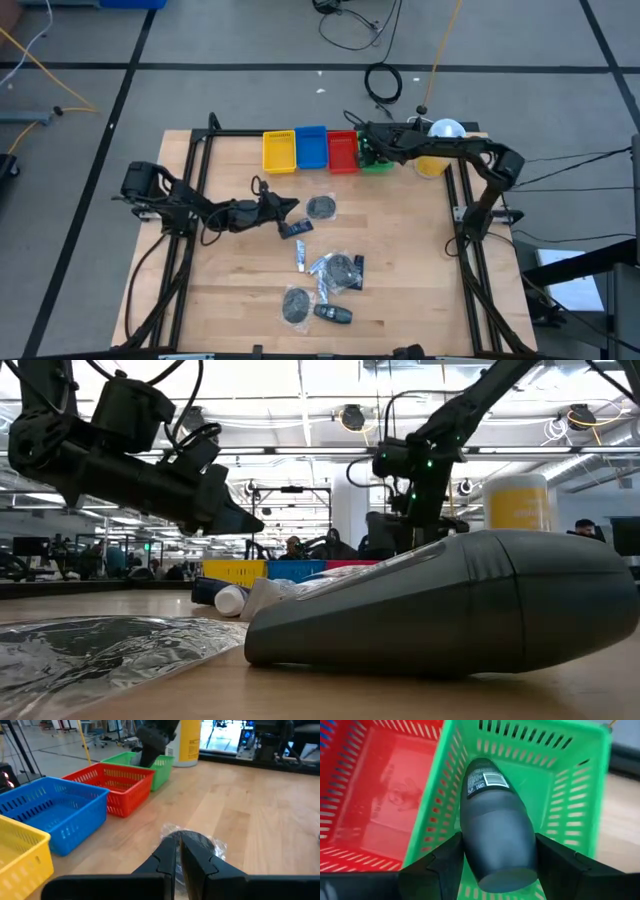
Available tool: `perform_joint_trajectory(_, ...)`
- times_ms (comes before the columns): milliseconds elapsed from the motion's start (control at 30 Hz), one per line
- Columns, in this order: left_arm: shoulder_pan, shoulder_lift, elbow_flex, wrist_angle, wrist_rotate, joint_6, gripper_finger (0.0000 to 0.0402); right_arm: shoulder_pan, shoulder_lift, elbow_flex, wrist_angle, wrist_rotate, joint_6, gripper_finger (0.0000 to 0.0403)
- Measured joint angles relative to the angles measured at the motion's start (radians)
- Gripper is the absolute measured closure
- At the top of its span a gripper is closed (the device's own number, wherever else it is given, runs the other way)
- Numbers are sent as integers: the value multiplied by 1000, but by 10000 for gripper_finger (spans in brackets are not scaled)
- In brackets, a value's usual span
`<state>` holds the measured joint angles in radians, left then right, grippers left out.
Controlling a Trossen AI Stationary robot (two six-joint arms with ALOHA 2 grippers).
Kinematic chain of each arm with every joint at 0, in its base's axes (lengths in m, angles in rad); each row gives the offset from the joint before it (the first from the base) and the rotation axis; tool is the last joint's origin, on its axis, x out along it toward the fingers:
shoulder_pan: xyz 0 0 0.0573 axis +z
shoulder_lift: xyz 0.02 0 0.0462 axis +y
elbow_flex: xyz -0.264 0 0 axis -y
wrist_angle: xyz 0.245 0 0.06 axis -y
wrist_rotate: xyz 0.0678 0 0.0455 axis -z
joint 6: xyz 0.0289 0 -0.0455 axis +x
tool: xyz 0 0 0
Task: Pick & Place Travel size toiletries
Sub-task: Put the gray deodorant into the green basket, then put the blue shave cream into the yellow basket
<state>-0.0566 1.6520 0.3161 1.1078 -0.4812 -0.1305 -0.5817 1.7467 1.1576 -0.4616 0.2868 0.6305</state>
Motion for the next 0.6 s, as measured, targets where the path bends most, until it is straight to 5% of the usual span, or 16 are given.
perform_joint_trajectory(600,-28,-30,0,-89,74,-105,357,-1,-33,-1,39,-4,-116,136)
